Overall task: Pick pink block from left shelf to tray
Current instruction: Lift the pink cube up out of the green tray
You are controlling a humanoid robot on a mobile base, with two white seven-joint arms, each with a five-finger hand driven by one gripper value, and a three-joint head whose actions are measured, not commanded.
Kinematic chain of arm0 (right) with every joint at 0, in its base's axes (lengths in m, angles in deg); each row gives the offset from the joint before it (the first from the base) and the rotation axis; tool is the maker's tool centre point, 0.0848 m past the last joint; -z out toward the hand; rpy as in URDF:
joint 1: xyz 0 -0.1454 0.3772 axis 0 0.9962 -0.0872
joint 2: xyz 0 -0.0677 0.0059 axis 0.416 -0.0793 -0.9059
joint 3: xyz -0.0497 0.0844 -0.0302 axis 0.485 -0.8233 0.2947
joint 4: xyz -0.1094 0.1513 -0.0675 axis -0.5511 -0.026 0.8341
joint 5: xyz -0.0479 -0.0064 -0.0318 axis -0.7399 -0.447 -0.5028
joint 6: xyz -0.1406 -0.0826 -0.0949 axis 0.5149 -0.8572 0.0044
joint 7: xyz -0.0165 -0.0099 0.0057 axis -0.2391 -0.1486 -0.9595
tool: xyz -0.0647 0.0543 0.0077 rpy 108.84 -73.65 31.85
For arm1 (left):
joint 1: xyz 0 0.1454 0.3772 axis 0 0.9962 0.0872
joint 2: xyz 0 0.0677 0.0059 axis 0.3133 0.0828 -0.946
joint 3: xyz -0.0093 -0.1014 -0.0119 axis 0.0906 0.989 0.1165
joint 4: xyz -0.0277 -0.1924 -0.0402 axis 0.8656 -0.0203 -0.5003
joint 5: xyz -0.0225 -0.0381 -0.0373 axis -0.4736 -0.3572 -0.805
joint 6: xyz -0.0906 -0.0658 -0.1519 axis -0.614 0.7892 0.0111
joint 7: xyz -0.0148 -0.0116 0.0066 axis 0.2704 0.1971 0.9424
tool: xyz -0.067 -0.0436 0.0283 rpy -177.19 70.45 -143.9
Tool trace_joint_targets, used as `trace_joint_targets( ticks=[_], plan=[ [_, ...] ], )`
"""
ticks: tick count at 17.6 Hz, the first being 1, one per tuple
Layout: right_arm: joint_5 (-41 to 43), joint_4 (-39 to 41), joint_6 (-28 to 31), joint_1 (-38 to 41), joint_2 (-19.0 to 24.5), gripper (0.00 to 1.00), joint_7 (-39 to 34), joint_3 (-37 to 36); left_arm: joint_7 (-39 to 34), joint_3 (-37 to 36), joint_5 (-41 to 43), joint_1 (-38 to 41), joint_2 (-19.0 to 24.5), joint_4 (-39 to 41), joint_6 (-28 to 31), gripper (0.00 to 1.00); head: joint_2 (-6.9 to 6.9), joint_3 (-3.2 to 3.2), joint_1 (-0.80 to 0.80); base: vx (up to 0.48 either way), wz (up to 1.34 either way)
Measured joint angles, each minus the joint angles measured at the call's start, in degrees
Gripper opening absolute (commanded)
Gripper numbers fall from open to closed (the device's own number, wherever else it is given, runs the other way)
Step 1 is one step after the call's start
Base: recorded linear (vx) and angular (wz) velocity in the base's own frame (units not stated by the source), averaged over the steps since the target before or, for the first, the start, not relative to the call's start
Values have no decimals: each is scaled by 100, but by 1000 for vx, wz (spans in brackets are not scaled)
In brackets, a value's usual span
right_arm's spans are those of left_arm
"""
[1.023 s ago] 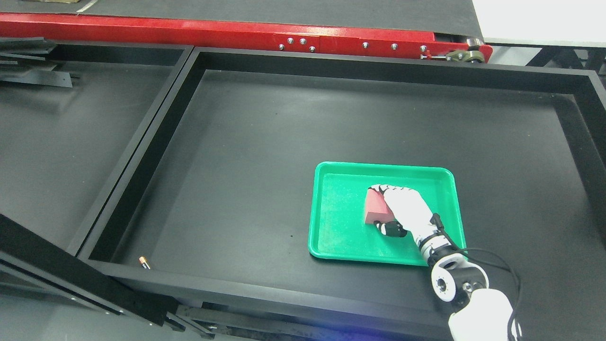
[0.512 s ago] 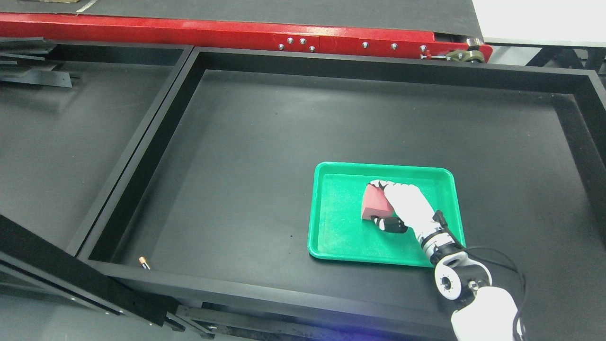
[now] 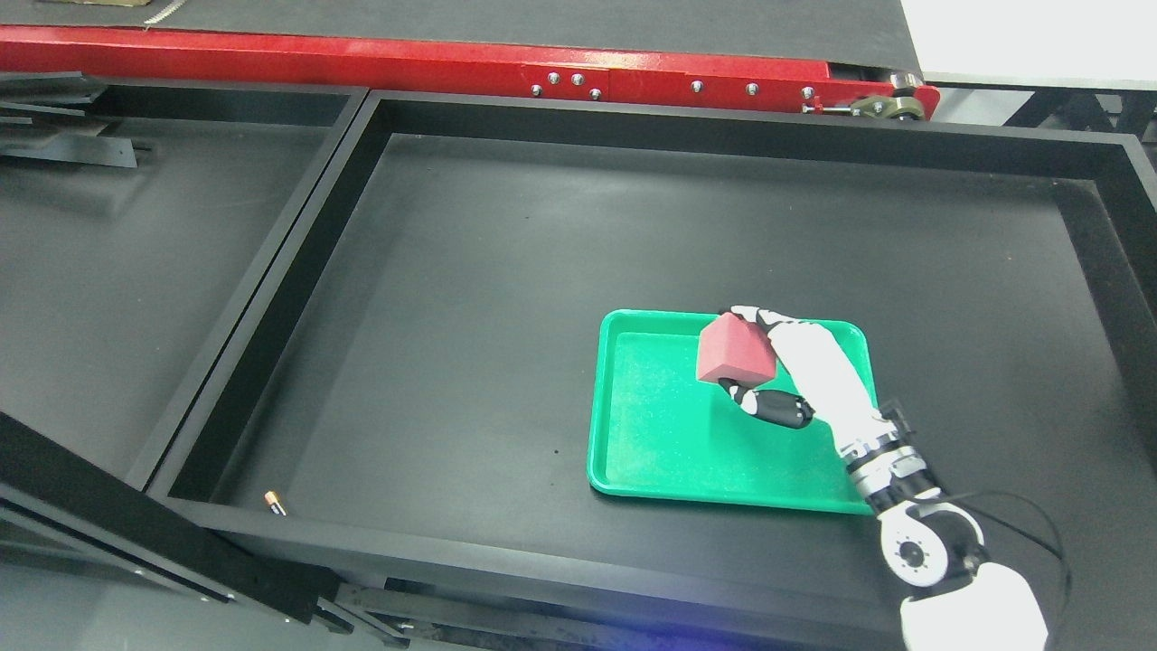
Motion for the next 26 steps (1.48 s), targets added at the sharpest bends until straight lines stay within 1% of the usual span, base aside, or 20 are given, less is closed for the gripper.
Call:
trace_joint_targets(
  ticks=[7,11,17,26],
  plan=[
    [1025,234,-1012,262,28,7,28,-640,0,0,0,0,0,0,0,100,0,0,0,-14,1],
    [1591,324,-1340,387,39,7,-3,-878,0,0,0,0,0,0,0,100,0,0,0,-51,0],
    [2155,412,-1330,484,49,7,-9,-1121,0,0,0,0,0,0,0,100,0,0,0,-106,38],
    [2355,478,-1178,519,58,7,-13,-1266,0,0,0,0,0,0,0,100,0,0,0,-107,352]
  ],
)
